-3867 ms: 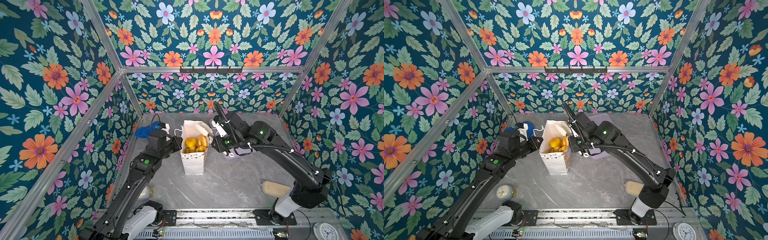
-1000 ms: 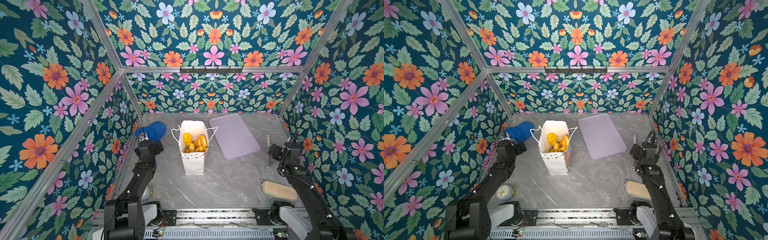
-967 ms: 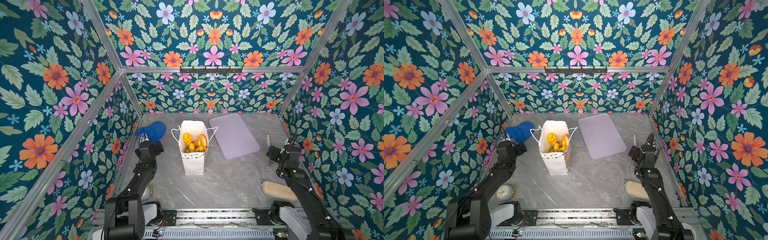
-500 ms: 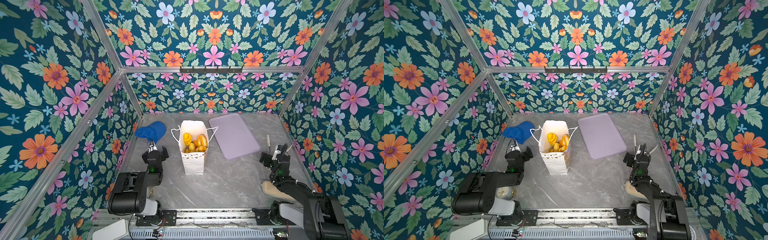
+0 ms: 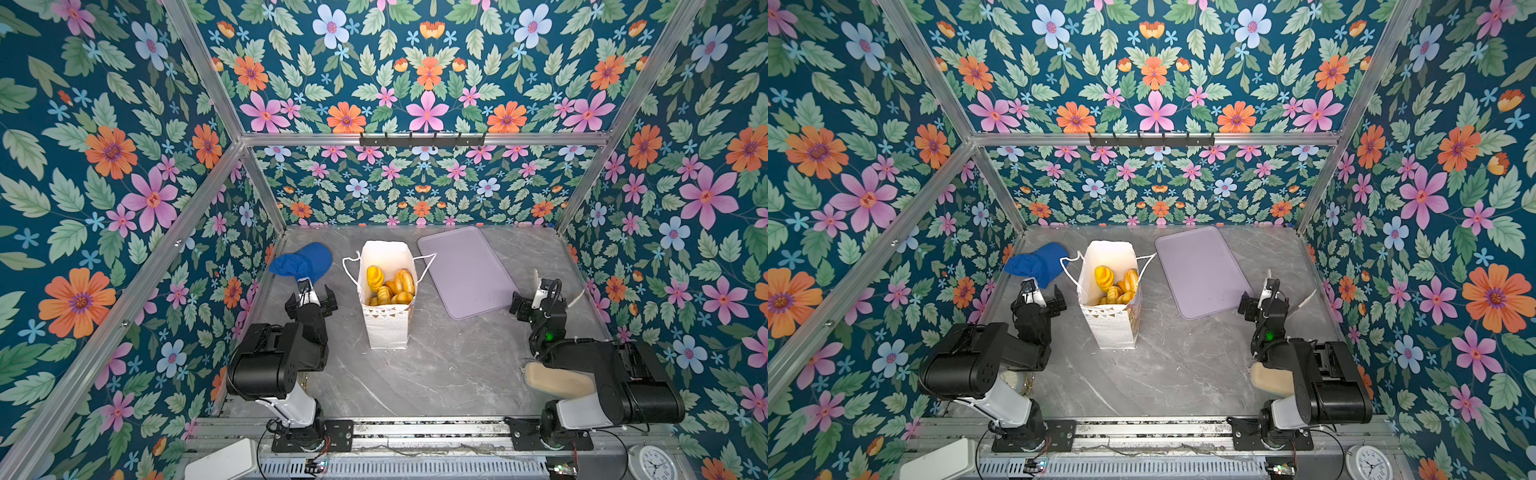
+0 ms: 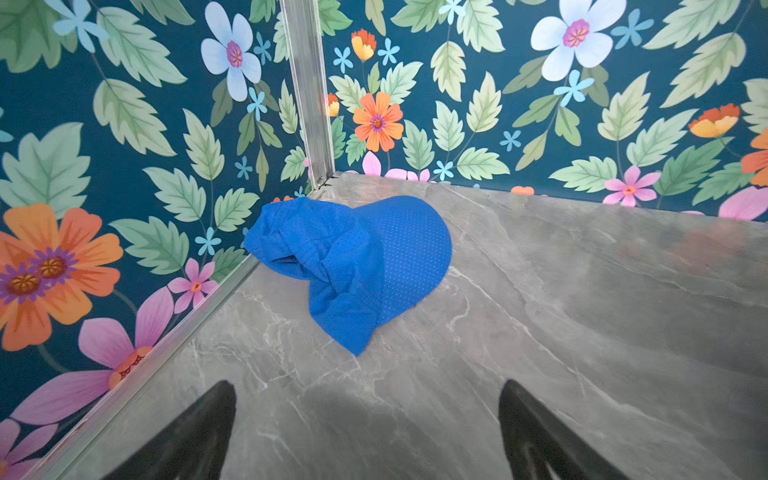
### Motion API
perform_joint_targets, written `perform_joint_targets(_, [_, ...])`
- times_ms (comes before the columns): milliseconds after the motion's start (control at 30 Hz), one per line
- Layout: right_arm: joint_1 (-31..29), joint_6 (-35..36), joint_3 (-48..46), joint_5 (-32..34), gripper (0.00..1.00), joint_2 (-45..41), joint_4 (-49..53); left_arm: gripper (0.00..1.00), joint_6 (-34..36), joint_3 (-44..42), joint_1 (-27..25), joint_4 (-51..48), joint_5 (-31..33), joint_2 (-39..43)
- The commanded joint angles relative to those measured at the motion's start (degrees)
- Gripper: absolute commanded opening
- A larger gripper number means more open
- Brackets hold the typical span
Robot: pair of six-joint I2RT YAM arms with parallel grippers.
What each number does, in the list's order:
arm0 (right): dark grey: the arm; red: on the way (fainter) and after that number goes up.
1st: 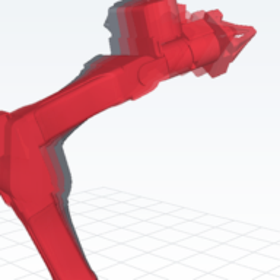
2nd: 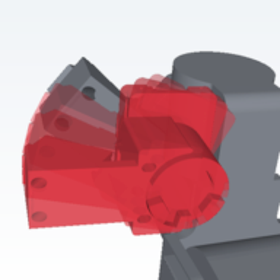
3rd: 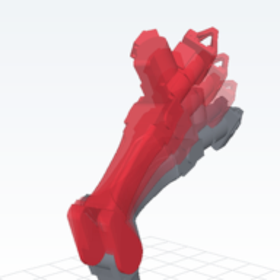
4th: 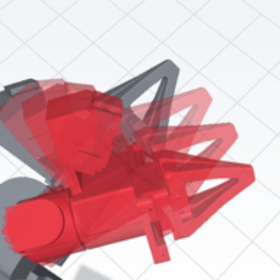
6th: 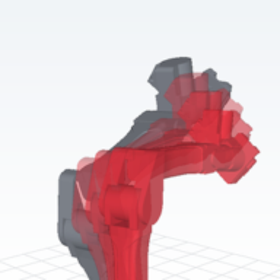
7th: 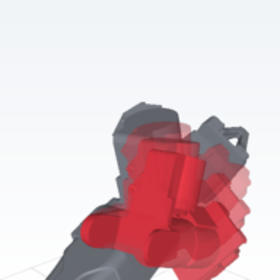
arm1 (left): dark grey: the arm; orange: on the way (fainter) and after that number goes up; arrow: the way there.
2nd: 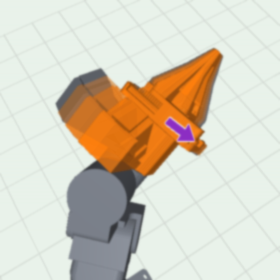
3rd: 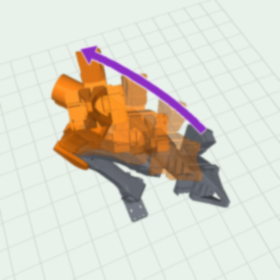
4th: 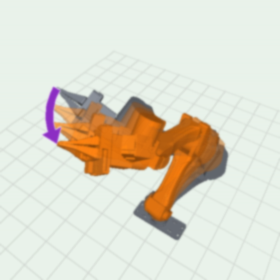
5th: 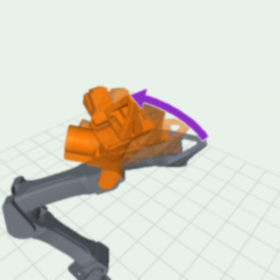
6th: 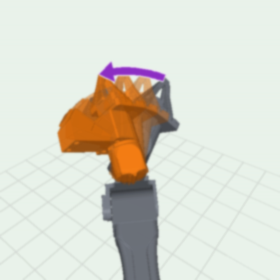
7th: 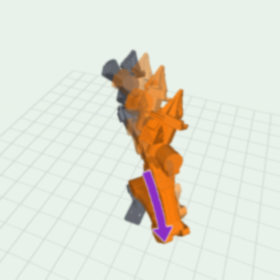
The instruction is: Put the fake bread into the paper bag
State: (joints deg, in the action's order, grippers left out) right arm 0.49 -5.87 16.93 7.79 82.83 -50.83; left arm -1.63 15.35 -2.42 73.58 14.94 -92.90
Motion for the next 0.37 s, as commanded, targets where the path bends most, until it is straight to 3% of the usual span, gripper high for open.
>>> perform_joint_targets(0, [-0.1, 0.9, 0.3, 1.1, 0.99, -0.3, -0.4, 1.00, -0.5, 0.1, 0.0, -0.2, -0.5, 0.2])
perform_joint_targets(333, [-0.1, 0.8, 1.1, 0.3, 0.99, -0.2, 0.6, 1.00, 0.0, 0.2, 0.0, 0.4, -0.3, -0.2])
